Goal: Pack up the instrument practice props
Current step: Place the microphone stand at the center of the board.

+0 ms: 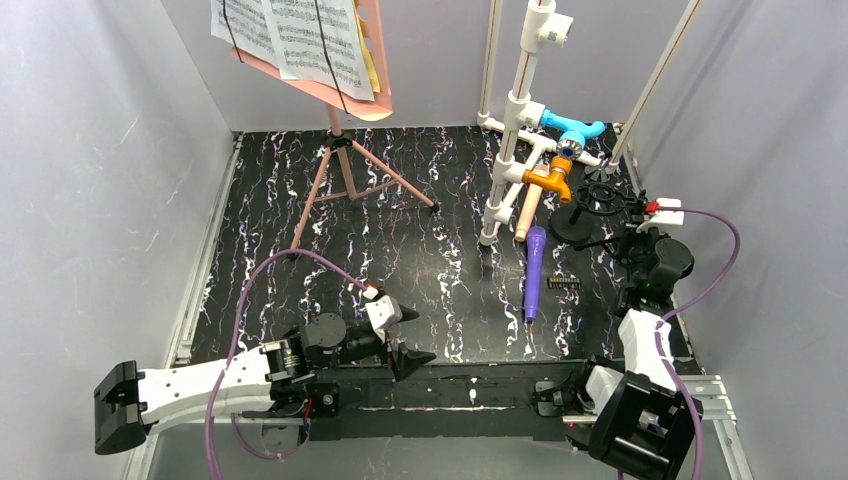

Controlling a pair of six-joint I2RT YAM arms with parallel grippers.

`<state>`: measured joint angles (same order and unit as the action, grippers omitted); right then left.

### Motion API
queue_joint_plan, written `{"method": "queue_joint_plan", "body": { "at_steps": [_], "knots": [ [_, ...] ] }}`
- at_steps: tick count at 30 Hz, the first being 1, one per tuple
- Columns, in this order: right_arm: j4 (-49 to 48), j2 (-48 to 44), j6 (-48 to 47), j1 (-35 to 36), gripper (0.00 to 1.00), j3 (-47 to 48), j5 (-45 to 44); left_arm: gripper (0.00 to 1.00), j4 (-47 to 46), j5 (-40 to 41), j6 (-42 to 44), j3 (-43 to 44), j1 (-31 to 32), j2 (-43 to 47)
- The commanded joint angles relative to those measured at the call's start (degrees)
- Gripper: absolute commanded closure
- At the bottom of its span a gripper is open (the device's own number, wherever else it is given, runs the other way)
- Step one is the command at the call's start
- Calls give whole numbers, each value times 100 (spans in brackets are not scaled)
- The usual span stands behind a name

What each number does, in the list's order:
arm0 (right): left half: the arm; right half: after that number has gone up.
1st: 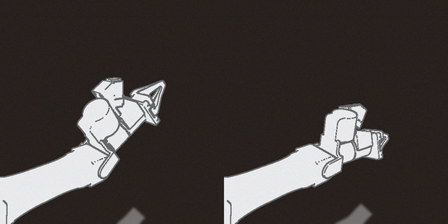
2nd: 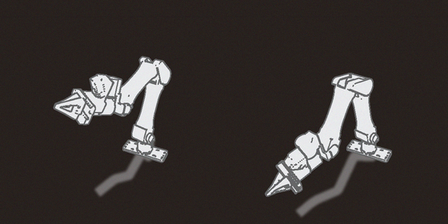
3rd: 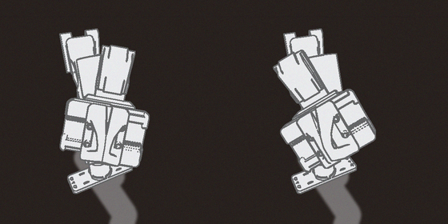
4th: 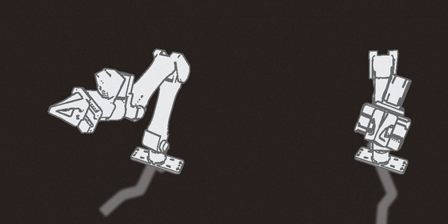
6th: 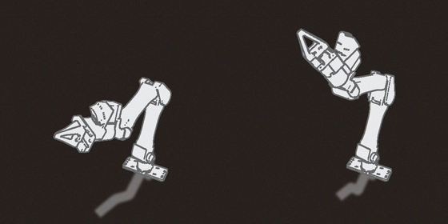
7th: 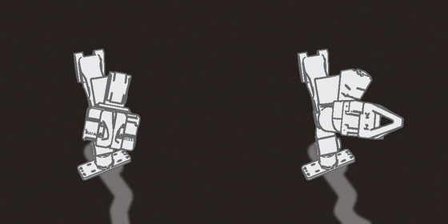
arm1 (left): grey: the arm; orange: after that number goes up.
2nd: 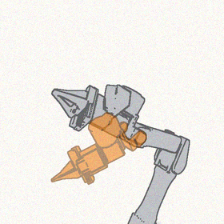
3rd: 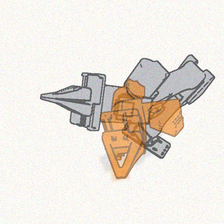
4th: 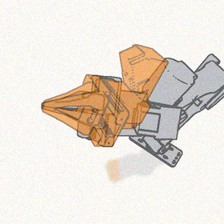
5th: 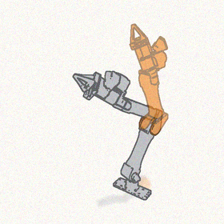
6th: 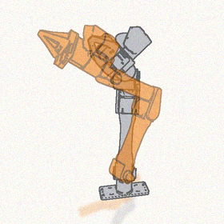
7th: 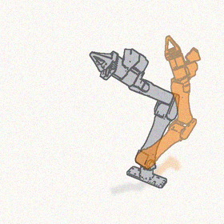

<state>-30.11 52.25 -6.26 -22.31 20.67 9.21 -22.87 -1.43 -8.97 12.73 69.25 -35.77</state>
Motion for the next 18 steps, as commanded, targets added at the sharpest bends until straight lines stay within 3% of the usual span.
{"method": "queue_joint_plan", "body": {
  "at_steps": [1, 18],
  "knots": [
    [-929, -10, -33, -100, 99, 19, 125, 2, 35, 64, 95, 45, 27, 118],
    [-1260, 317, -7, -226, 99, -45, 412, 2, 99, 64, 105, 23, 27, 224]
  ]
}}
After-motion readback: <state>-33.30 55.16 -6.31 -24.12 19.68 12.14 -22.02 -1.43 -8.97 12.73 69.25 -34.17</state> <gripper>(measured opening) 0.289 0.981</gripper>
